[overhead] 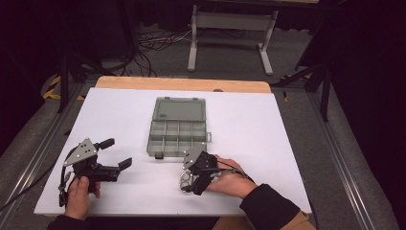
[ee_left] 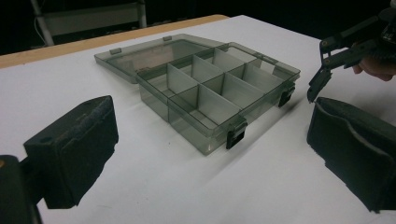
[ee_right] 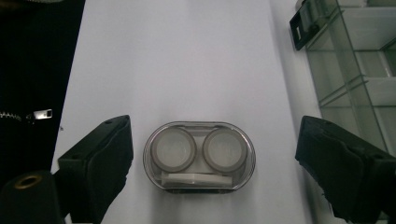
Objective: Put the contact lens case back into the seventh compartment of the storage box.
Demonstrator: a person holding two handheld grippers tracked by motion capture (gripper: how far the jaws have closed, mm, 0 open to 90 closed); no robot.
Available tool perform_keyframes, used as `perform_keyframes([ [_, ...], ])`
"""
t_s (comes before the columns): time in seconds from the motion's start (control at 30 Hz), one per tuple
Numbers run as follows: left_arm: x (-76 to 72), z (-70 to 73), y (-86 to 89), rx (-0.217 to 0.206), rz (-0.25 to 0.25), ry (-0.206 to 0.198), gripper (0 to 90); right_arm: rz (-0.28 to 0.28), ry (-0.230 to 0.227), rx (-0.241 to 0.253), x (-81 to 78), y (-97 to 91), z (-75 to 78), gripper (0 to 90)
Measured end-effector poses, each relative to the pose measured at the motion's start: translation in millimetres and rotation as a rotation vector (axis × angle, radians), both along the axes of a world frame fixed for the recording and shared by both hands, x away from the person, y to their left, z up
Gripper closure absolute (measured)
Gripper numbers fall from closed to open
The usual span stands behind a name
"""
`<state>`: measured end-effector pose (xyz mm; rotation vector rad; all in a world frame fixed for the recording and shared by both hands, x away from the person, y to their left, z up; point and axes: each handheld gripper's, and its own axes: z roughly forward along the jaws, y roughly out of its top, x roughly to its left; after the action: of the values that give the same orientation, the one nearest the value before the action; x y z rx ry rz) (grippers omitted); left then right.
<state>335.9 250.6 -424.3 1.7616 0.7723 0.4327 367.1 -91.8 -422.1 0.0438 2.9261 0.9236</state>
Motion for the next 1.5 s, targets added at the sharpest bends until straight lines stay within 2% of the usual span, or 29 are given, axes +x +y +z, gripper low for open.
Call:
perform_keyframes([
  [0.4, 0.1, -0.1, -0.2, 0.000, -0.001, 0.002, 2.8, 0.007, 0.037, -0.053, 0.4, 1.9, -5.9, 17.2],
  [0.8, 0.2, -0.2, -0.3, 0.001, -0.001, 0.002, 2.8, 0.007, 0.055, -0.108, 1.9, 4.0, -12.3, 22.9],
  [1.17, 0.2, -0.3, -0.1, 0.000, 0.000, 0.002, 2.8, 0.018, 0.058, -0.138, 1.8, 6.5, -16.7, 26.3],
  [1.5, 0.1, -0.1, 0.0, 0.000, 0.000, 0.001, 2.8, 0.028, 0.034, -0.147, -1.3, 7.3, -15.3, 26.6],
])
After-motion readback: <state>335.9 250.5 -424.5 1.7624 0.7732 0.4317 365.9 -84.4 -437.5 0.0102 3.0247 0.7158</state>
